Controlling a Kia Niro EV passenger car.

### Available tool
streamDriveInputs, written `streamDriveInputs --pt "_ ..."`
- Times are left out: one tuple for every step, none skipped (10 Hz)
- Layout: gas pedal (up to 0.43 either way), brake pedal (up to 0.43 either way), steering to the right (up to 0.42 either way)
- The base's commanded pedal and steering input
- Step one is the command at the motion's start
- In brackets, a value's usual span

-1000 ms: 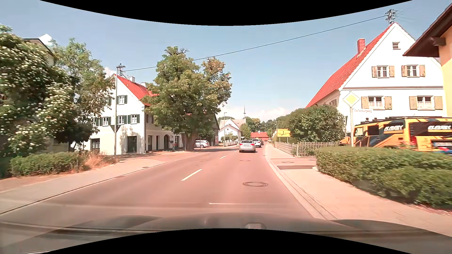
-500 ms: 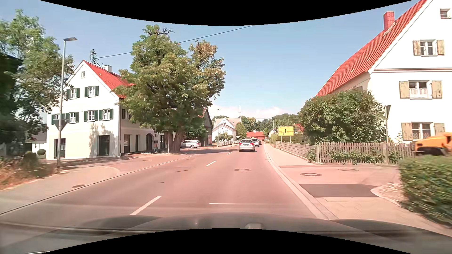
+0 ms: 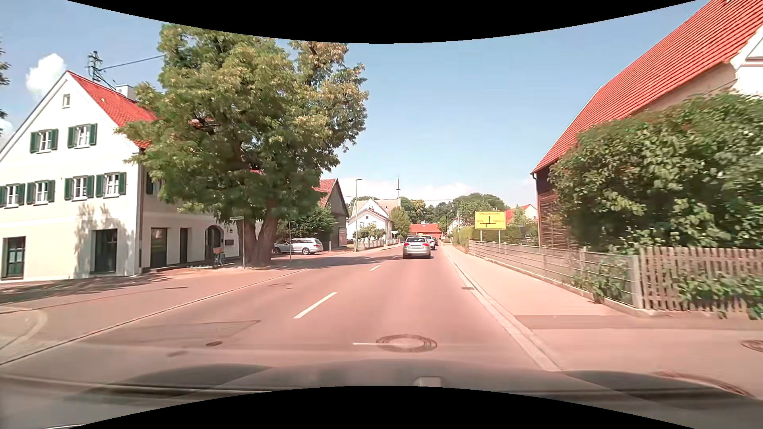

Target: Follow the waypoints while adhering to traffic rules and regulations

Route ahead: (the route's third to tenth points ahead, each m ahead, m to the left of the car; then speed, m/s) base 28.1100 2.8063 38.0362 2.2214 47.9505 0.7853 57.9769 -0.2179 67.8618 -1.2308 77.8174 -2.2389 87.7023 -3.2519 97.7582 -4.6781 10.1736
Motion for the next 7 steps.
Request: streamDriveInputs --pt "0.138 0.000 0.017" --pt "0.138 0.000 0.016" --pt "0.138 0.000 0.017" --pt "0.138 0.000 0.016" --pt "0.138 0.000 0.016" --pt "0.130 0.000 0.016" --pt "0.130 0.000 0.016"
